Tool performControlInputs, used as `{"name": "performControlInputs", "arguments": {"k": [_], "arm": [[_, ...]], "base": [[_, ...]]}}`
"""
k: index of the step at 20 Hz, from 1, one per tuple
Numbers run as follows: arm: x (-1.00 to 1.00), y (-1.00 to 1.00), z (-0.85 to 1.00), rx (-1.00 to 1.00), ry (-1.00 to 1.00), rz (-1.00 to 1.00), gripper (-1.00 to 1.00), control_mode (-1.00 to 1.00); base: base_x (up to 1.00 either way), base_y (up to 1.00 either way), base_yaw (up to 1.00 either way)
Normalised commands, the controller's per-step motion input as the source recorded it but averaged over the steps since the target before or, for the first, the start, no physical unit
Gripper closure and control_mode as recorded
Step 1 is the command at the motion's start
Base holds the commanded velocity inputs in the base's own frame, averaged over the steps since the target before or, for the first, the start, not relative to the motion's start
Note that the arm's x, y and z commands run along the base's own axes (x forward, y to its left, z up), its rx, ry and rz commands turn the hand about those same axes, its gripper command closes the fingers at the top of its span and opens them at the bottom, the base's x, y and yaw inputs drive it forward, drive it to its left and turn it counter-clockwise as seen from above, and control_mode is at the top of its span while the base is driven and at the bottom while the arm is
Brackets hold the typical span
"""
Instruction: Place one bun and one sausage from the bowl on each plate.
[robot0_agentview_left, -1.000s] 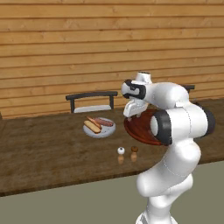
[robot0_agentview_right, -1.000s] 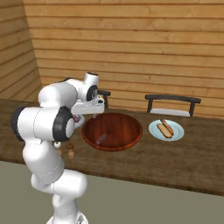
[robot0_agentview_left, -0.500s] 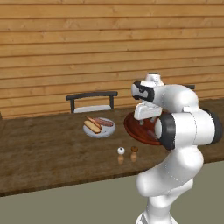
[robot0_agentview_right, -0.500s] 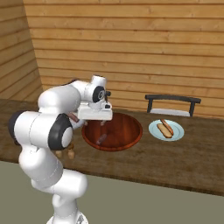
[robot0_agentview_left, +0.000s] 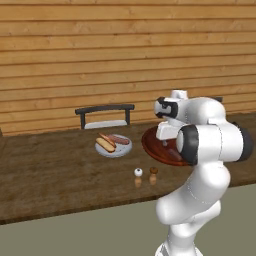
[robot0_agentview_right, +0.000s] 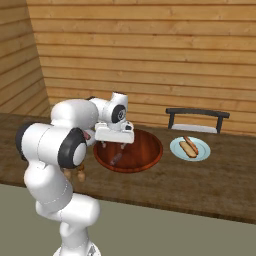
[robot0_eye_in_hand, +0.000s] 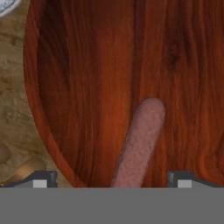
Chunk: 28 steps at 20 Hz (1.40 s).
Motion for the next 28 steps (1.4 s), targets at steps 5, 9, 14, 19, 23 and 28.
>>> {"name": "performControlInputs", "arguments": {"k": [5,9,14,19,23,28], "arm": [[0.14,-0.16,-0.18,-0.02,0.02,-0.11,-1.0,-1.0],[0.0,-0.04,-0.38,0.0,0.0,-0.11,-1.0,-1.0],[-0.05,-0.06,-0.13,0.0,0.0,-0.09,-1.0,-1.0],[-0.4,0.0,0.0,0.0,0.0,0.0,-1.0,-1.0],[-0.21,0.0,-0.18,0.0,0.0,0.0,-1.0,-1.0],[0.13,0.0,-0.08,0.0,0.0,0.0,-1.0,-1.0]], "base": [[0.0,0.0,0.0],[0.0,0.0,0.0],[0.0,0.0,0.0],[0.0,0.0,0.0],[0.0,0.0,0.0],[0.0,0.0,0.0]]}}
